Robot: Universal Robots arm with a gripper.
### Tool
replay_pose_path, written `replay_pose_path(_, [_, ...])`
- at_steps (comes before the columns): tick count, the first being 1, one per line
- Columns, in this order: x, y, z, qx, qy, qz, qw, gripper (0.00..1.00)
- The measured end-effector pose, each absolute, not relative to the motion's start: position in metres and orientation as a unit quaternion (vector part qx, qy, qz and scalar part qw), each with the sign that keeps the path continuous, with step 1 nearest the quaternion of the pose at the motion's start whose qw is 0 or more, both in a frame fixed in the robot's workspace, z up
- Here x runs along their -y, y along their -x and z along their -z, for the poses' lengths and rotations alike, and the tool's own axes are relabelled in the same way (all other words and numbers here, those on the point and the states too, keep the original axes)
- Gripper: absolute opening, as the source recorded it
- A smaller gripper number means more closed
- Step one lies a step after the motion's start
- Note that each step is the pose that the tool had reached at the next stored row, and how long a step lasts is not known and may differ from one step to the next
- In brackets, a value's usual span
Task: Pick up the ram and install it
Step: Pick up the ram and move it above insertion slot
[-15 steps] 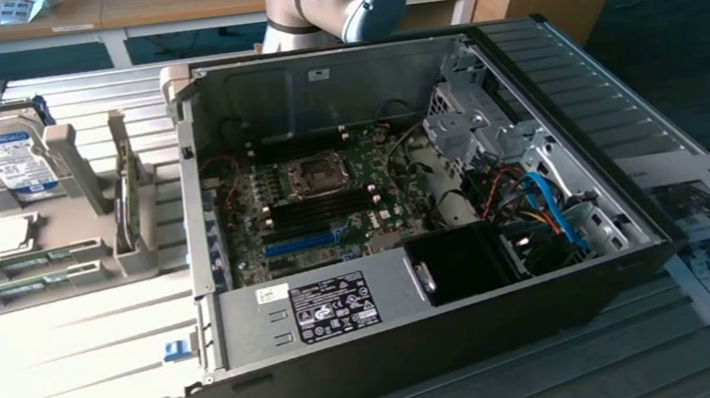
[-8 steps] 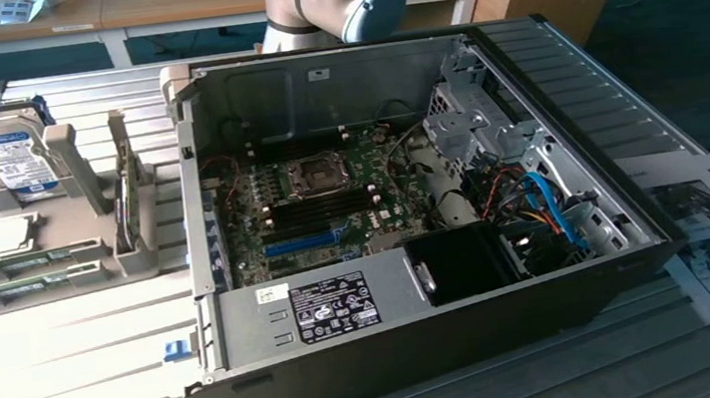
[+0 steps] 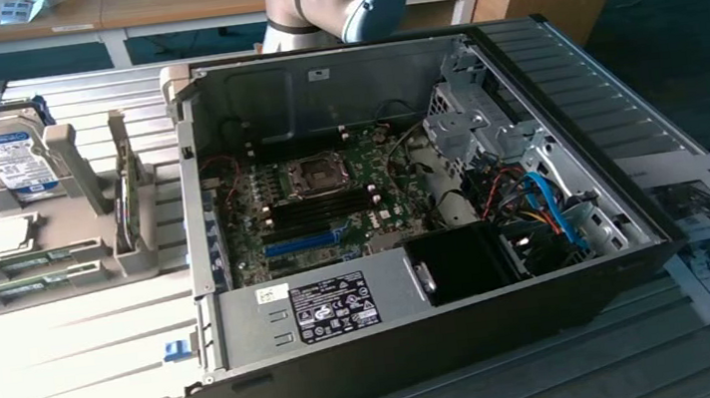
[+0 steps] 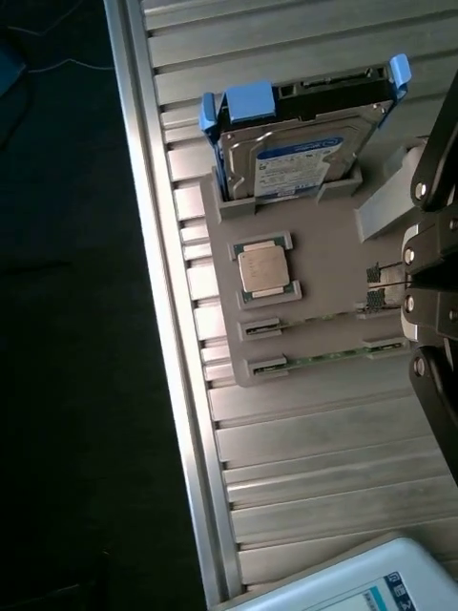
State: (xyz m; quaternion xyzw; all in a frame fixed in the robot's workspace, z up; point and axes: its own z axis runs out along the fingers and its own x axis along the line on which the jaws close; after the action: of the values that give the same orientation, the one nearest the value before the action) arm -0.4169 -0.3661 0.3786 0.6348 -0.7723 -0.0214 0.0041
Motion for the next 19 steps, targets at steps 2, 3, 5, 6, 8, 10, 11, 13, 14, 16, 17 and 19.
replay_pose_path(2, [0.3661,0.4170,-0.3787,0.764,-0.644,0.021,0.004,0.10])
replay_pose_path(3, [0.3661,0.4170,-0.3786,0.760,-0.649,0.021,0.005,0.10])
replay_pose_path(5, [0.3661,0.4169,-0.3786,0.752,-0.659,0.021,0.005,0.10])
replay_pose_path(6, [0.3661,0.4170,-0.3786,0.748,-0.663,0.021,0.005,0.10])
replay_pose_path(8, [0.3661,0.4170,-0.3785,0.741,-0.671,0.021,0.005,0.10])
replay_pose_path(10, [0.3661,0.4170,-0.3785,0.736,-0.677,0.021,0.005,0.10])
replay_pose_path(11, [0.3661,0.4170,-0.3785,0.735,-0.677,0.021,0.005,0.10])
replay_pose_path(13, [0.3661,0.4170,-0.3784,0.735,-0.677,0.021,0.005,0.10])
replay_pose_path(14, [0.3661,0.4170,-0.3784,0.735,-0.677,0.021,0.005,0.10])
replay_pose_path(16, [0.3661,0.4170,-0.3784,0.735,-0.677,0.021,0.005,0.10])
replay_pose_path(17, [0.3661,0.4169,-0.3784,0.735,-0.677,0.021,0.005,0.10])
replay_pose_path(19, [0.3661,0.4170,-0.3784,0.735,-0.677,0.021,0.005,0.10])
